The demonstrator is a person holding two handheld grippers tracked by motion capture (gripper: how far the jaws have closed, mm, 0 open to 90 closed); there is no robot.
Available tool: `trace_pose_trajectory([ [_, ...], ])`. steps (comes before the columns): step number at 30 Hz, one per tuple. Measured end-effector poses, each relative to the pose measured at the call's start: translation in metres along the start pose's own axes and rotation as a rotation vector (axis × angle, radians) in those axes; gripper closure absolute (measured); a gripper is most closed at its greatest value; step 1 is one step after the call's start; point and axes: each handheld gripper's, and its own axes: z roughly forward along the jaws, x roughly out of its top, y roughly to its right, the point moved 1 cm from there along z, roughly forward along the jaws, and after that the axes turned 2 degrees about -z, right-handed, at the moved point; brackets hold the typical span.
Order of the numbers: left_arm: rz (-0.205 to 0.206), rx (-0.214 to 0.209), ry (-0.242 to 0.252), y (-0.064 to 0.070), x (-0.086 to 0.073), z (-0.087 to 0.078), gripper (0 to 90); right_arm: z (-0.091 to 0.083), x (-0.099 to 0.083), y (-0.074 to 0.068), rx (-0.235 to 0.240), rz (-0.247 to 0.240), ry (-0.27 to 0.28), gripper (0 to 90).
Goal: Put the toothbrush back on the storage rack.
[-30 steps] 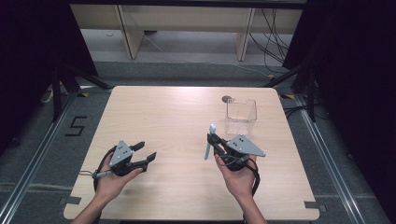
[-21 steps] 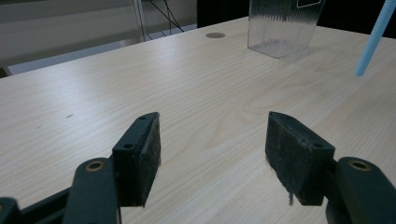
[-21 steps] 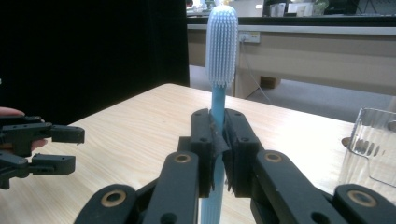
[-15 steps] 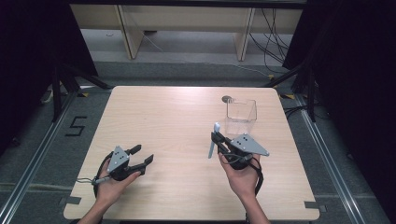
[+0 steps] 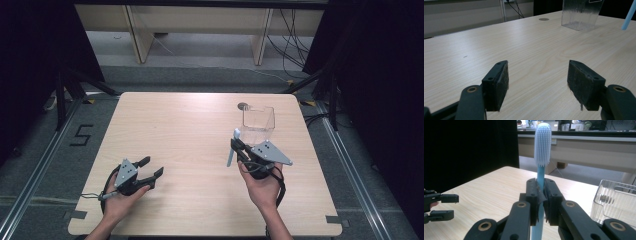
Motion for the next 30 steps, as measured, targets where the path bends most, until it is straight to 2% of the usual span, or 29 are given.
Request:
trace_pose_trajectory([
  [1, 0.004, 0.001, 0.003, 0.0, 0.0, 0.0, 33.4, 0.0, 0.0, 0.0, 0.0, 0.0, 0.0, 83.5],
  [2, 0.006, -0.009, 0.025, -0.001, 0.0, 0.002, 33.3, -0.001, 0.001, 0.003, -0.017, -0.031, 0.006, 83.5],
  [3, 0.001, -0.002, 0.02, 0.0, 0.0, 0.001, 33.4, -0.001, 0.001, 0.003, -0.015, -0.013, 0.003, 83.5],
  [5, 0.0, 0.008, 0.005, 0.001, 0.0, 0.0, 33.5, -0.001, 0.002, 0.005, -0.025, -0.023, 0.007, 83.5],
  [6, 0.003, 0.011, 0.006, 0.002, 0.0, 0.0, 33.7, -0.001, 0.002, 0.004, -0.013, 0.001, 0.008, 83.5],
  [7, 0.01, 0.007, 0.023, 0.001, 0.0, 0.001, 34.0, -0.002, 0.002, 0.008, -0.032, -0.022, 0.018, 83.5],
  [9, 0.011, 0.016, 0.009, 0.002, 0.0, 0.0, 34.0, -0.002, 0.003, 0.009, -0.031, -0.027, 0.019, 83.5],
  [10, 0.008, 0.019, 0.007, 0.002, 0.0, -0.001, 34.1, -0.002, 0.002, 0.008, -0.023, 0.004, 0.012, 83.5],
  [16, 0.007, 0.024, 0.009, 0.002, 0.0, -0.001, 34.5, -0.001, 0.004, 0.012, -0.041, -0.003, 0.014, 83.5],
  [17, 0.01, 0.023, 0.008, 0.002, 0.0, -0.001, 34.6, -0.002, 0.005, 0.016, -0.05, -0.035, 0.013, 83.5],
  [21, 0.012, 0.022, 0.008, 0.002, 0.0, 0.0, 34.8, -0.003, 0.007, 0.021, -0.074, -0.016, 0.017, 83.6],
  [23, 0.01, 0.023, 0.007, 0.002, 0.0, 0.0, 34.8, -0.003, 0.007, 0.024, -0.086, -0.031, 0.025, 83.5],
  [24, 0.008, 0.023, 0.007, 0.002, 0.0, 0.0, 34.8, -0.003, 0.008, 0.026, -0.088, -0.016, 0.032, 83.5],
  [28, 0.006, 0.024, 0.006, 0.002, 0.0, 0.0, 34.8, -0.005, 0.01, 0.03, -0.103, -0.023, 0.029, 83.5],
  [29, 0.008, 0.025, 0.006, 0.002, 0.0, 0.0, 34.8, -0.004, 0.01, 0.031, -0.103, -0.002, 0.033, 83.5],
  [30, 0.009, 0.025, 0.006, 0.002, 0.0, 0.0, 34.8, -0.005, 0.011, 0.032, -0.109, -0.005, 0.03, 83.5],
])
